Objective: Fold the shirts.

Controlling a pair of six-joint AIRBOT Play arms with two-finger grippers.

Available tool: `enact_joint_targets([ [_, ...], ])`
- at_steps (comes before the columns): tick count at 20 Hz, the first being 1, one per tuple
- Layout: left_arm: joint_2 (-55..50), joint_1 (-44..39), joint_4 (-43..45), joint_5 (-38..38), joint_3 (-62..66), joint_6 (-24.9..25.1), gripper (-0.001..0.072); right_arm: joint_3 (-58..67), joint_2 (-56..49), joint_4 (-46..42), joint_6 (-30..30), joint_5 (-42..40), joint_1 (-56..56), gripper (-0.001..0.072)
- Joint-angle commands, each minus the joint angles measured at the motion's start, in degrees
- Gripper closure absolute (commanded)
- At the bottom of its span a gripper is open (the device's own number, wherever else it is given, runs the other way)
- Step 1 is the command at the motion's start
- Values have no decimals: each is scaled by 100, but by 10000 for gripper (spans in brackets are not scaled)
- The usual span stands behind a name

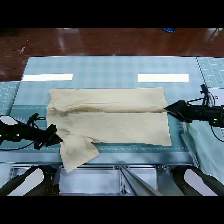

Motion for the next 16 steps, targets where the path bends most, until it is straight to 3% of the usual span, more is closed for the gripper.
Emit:
enact_joint_targets([
  [1,66,-127,-426,-116,55,341,689,4,2,-699,85,719,-1012,299],
  [4,273,-125,-424,-223,136,337,689,-221,15,-1910,752,1471,-1405,299],
  [11,476,-129,-501,-227,142,339,689,-1128,9,-2168,970,1436,-1405,299],
  [16,474,-129,-503,-225,142,339,688,-1137,9,-2542,1126,1300,-730,299],
])
